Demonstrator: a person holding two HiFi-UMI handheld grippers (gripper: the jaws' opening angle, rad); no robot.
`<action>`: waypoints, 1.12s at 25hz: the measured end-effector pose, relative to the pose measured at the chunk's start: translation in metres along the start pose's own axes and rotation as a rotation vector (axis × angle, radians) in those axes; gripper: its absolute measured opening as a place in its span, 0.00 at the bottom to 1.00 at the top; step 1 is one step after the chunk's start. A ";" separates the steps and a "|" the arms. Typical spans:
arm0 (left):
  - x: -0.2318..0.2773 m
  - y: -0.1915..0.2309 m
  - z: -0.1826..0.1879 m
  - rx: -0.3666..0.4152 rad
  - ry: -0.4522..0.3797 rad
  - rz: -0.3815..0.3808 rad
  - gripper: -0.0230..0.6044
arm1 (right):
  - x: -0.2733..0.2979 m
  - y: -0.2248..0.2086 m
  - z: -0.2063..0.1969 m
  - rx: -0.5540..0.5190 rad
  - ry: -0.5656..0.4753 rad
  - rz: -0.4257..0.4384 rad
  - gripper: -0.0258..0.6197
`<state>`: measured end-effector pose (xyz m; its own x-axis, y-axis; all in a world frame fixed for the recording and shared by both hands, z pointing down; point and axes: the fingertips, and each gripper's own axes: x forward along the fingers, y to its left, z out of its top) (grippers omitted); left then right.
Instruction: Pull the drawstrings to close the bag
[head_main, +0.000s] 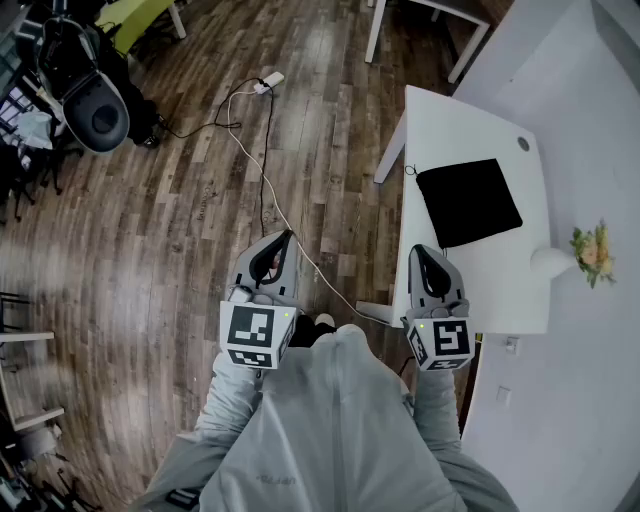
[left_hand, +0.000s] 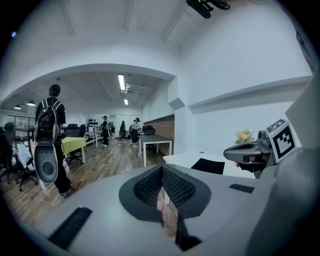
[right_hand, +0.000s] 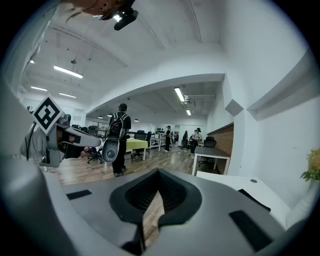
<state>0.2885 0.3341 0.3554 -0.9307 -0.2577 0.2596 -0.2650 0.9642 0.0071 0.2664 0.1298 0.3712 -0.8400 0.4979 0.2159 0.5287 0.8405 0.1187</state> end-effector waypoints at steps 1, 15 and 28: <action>-0.001 0.000 0.000 -0.004 0.002 0.001 0.08 | 0.000 0.001 0.000 0.001 0.001 0.001 0.08; 0.057 0.038 0.005 -0.016 0.016 0.012 0.08 | 0.065 -0.007 0.002 0.018 0.021 0.038 0.08; 0.188 0.141 0.053 0.024 0.009 -0.112 0.08 | 0.218 -0.037 0.040 0.017 0.042 -0.086 0.08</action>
<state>0.0629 0.4189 0.3539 -0.8927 -0.3628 0.2673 -0.3730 0.9277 0.0135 0.0586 0.2156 0.3748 -0.8763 0.4142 0.2458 0.4520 0.8836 0.1222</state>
